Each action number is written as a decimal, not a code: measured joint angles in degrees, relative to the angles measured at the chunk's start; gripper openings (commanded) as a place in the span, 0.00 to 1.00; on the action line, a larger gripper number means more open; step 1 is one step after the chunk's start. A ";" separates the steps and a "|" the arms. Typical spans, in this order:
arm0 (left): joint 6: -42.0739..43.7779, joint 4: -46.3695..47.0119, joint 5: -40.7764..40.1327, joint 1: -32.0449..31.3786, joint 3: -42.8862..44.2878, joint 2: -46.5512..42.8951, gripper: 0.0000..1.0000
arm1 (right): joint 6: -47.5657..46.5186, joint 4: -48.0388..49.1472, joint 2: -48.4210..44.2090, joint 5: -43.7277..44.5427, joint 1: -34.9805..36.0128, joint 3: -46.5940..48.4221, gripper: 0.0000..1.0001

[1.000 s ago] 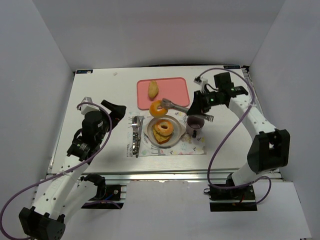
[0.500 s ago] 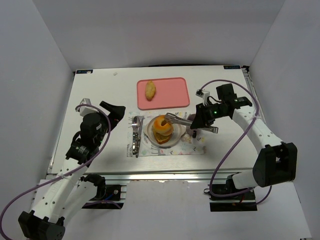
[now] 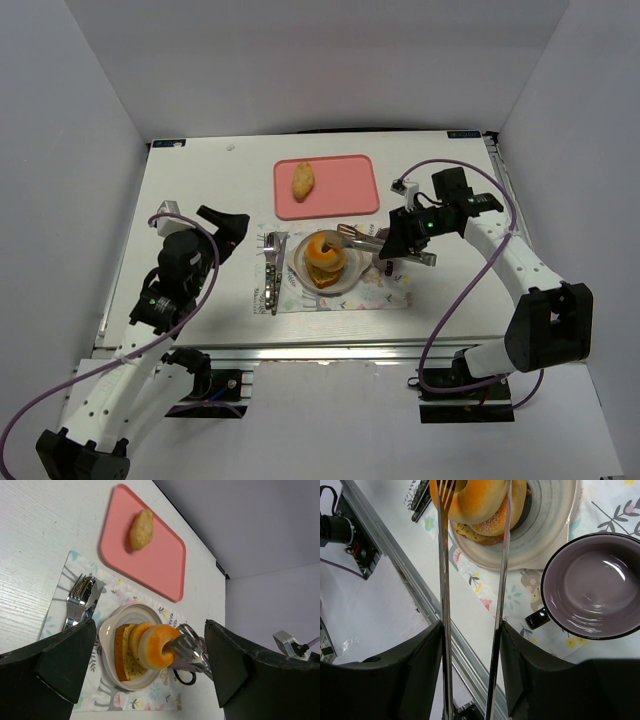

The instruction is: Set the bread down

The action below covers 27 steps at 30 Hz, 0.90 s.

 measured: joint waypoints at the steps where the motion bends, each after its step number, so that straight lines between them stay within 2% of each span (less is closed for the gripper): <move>1: 0.02 0.00 0.00 0.00 0.00 0.13 0.98 | 0.00 0.04 -0.04 -0.15 0.00 0.00 0.52; 10: 0.09 0.04 0.09 0.00 0.00 1.49 0.98 | 0.04 0.04 -2.03 -1.18 -0.26 0.70 0.48; 18: 0.07 0.04 0.20 0.00 0.00 1.49 0.98 | 0.42 0.72 -2.14 -2.01 -3.69 5.55 0.46; 21: 0.09 0.04 0.20 0.00 0.00 1.49 0.98 | 1.14 1.68 -1.55 -1.33 -5.25 6.05 0.38; 24: 0.09 0.04 0.17 0.00 0.00 1.44 0.98 | 2.75 3.69 -1.11 1.36 -8.02 6.21 0.24; 25: 0.11 0.04 0.17 0.00 0.00 1.44 0.98 | 3.26 4.68 -0.94 2.71 -9.57 6.23 0.14; 27: 0.09 0.26 0.17 0.00 -0.04 1.44 0.98 | 3.61 6.82 -0.33 5.86 -13.70 6.23 0.08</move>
